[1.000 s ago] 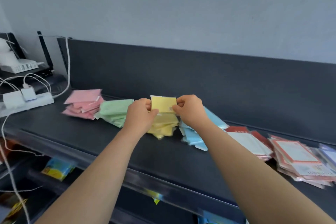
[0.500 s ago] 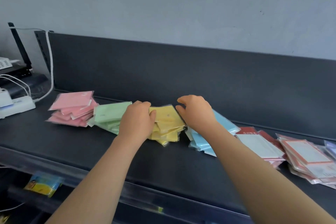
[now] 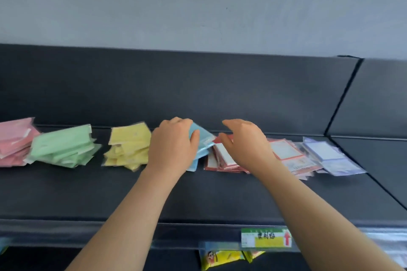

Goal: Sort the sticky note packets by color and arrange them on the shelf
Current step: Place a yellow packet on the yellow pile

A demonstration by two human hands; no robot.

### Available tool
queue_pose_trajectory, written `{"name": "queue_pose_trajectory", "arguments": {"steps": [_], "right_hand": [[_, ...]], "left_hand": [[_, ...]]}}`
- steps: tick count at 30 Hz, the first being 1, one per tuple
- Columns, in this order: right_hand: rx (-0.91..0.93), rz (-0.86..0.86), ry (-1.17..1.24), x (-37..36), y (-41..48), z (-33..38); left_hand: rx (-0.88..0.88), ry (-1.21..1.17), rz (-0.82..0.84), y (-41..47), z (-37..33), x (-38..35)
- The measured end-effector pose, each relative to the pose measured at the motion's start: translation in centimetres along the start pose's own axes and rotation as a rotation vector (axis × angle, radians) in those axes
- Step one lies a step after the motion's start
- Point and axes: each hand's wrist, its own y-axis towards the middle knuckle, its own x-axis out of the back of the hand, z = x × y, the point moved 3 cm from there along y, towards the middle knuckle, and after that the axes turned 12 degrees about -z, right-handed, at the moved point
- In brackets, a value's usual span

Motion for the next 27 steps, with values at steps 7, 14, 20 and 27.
{"name": "queue_pose_trajectory", "arguments": {"steps": [7, 14, 20, 27], "right_hand": [[-0.064, 0.053, -0.085, 5.3, -4.6, -11.5], [-0.152, 0.099, -0.134, 10.1, -9.2, -23.3], [-0.286, 0.114, -0.155, 12.3, -11.7, -31.8], [-0.450, 0.079, -0.197, 14.3, -12.7, -39.8]], "left_hand": [[-0.041, -0.042, 0.069, -3.3, -11.4, -4.3], [-0.077, -0.133, 0.131, -6.4, -23.0, -8.9], [-0.174, -0.139, 0.234, -7.7, -30.8, -13.4], [-0.233, -0.233, 0.320, -7.1, -37.9, -18.8]]}}
